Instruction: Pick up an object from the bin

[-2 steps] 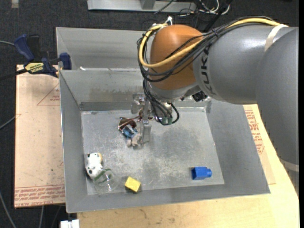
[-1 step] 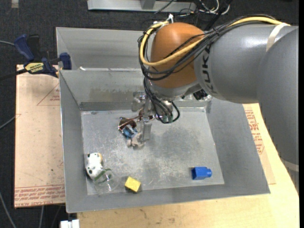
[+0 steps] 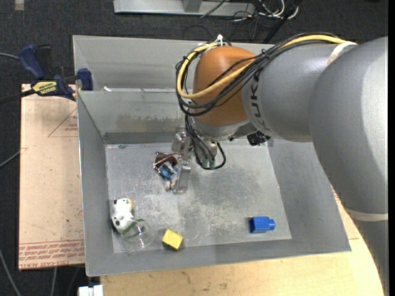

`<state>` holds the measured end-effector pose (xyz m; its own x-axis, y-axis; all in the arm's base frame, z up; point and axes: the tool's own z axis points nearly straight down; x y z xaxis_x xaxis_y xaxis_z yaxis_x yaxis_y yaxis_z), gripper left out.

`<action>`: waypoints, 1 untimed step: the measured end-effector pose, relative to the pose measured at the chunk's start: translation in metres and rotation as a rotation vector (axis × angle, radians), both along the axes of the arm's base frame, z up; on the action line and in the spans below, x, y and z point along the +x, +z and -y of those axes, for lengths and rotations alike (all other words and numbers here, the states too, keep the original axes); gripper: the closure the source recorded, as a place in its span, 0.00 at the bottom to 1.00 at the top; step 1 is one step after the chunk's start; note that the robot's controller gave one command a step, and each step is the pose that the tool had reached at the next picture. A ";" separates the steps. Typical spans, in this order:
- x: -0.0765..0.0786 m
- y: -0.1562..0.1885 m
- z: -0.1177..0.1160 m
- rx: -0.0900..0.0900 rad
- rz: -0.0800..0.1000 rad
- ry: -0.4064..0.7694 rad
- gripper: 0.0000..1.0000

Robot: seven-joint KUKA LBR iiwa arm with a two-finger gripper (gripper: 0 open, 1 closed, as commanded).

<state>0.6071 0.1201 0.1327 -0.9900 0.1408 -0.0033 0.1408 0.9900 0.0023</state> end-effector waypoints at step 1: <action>0.012 -0.013 0.010 -0.001 -0.003 -0.007 0.00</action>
Offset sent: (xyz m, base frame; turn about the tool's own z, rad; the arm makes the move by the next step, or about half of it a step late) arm -0.0011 -0.0052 0.0070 0.1488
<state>0.6193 0.1100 0.1197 -0.9891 0.1475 -0.0010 0.1475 0.9891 0.0009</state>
